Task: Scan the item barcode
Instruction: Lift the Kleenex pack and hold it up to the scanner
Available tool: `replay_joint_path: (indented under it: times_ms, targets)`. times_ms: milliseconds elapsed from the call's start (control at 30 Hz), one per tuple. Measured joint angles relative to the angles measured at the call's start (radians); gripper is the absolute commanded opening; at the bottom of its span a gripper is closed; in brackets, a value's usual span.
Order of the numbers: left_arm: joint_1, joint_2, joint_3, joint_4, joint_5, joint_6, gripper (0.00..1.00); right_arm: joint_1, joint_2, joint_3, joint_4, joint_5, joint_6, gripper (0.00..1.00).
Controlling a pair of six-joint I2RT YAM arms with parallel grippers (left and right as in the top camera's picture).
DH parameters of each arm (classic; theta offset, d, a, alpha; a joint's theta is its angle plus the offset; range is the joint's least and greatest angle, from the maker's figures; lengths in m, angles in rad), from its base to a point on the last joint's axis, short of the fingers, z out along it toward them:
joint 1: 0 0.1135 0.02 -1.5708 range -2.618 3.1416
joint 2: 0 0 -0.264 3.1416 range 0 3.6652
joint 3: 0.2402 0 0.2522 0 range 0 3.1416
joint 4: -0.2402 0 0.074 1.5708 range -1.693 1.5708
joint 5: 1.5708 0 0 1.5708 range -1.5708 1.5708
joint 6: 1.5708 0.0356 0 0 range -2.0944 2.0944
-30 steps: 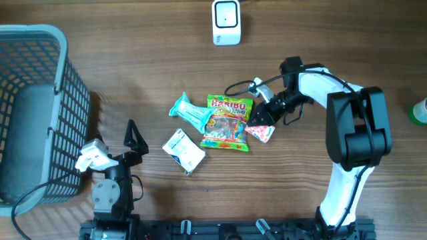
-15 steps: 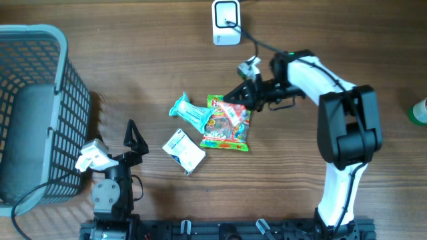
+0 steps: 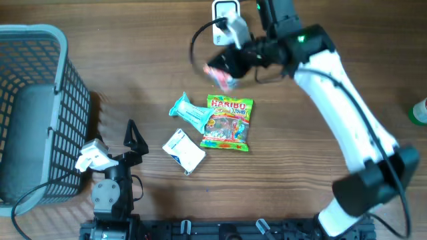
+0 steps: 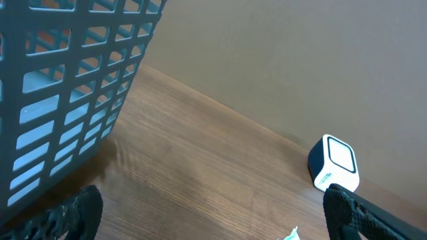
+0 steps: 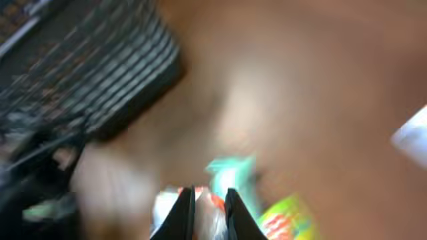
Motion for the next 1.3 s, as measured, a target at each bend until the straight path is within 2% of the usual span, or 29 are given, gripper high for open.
replay_joint_path:
  times_ms: [133,233,267,367,433,633,833,1000,1167,1300]
  targets:
    - [0.0,0.0,0.0,0.0,0.0,0.0,1.0,0.058,0.034,-0.011,0.297,0.389,-0.17,0.05]
    - [0.0,0.0,0.0,0.0,0.0,0.0,1.0,0.053,0.172,-0.019,0.482,0.625,-0.281,0.05]
    - [0.0,0.0,0.0,0.0,0.0,0.0,1.0,0.052,0.273,-0.029,0.557,0.707,-0.353,0.05]
    - [0.0,0.0,0.0,0.002,0.0,0.0,1.0,0.052,0.397,-0.04,0.93,0.797,-0.448,0.04]
    - [0.0,-0.002,0.0,0.0,0.0,0.0,1.0,0.051,0.475,-0.034,1.073,0.814,-0.497,0.04]
    - [0.0,-0.002,0.0,0.0,0.0,0.0,1.0,0.05,0.705,0.014,1.198,0.864,-0.651,0.04]
    - [0.0,-0.002,0.0,0.0,0.0,0.0,1.0,0.035,0.71,0.072,1.177,0.894,-0.698,0.04]
    - [0.0,-0.002,0.0,0.0,0.0,0.0,1.0,0.032,0.71,0.141,1.006,0.902,-0.727,0.04]
    - [0.0,-0.002,0.0,0.0,0.0,0.0,1.0,0.033,0.698,0.157,0.855,0.983,-0.644,0.04]
    - [0.0,-0.002,0.0,0.0,0.0,0.0,1.0,0.003,0.618,0.156,0.697,1.106,-0.576,0.04]
